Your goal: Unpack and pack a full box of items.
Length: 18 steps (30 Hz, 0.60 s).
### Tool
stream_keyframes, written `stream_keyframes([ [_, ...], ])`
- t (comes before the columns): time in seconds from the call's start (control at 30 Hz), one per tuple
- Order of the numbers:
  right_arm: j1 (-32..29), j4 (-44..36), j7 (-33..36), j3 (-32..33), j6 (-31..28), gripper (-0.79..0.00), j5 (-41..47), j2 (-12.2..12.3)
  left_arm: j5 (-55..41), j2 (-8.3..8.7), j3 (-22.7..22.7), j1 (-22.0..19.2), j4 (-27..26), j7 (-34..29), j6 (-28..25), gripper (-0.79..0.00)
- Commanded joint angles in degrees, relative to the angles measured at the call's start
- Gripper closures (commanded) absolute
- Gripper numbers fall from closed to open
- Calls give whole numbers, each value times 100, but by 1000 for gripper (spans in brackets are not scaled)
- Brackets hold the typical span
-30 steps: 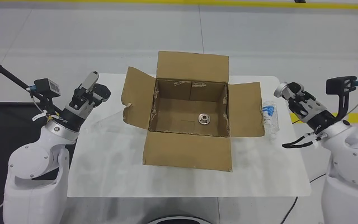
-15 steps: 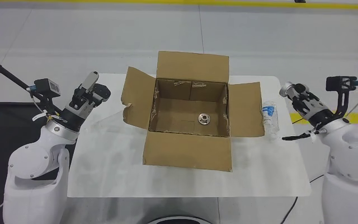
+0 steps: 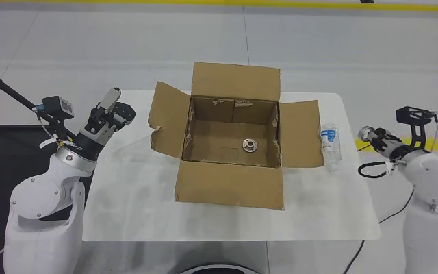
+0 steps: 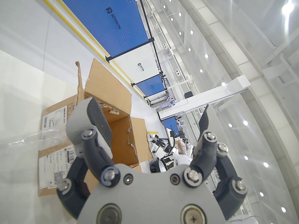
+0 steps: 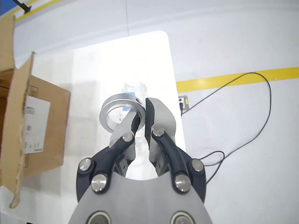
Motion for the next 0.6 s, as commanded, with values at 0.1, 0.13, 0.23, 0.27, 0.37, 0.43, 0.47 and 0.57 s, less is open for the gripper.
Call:
stream_keyframes([
  [0.1,-67,122,191,-39,-172,0,-245,66,0,0,0,0,0,0,0,-785],
  [0.13,-82,132,237,-67,-222,0,-289,78,0,0,0,0,0,0,0,-785],
  [0.23,-137,147,370,-173,-376,0,-490,114,0,0,0,0,0,0,0,-785],
  [0.27,-158,138,428,-219,-437,0,-602,128,0,0,0,0,0,0,0,-785],
  [0.37,-223,132,575,-347,-598,0,-886,165,0,0,0,0,0,0,0,-785],
  [0.43,-269,128,660,-437,-663,0,-1045,184,0,0,0,0,0,0,0,-785],
  [0.47,-286,129,705,-488,-709,0,-1131,193,0,0,0,0,0,0,0,-785],
  [0.57,-314,204,831,-678,-756,0,-1380,212,0,0,0,0,0,0,0,-785],
])
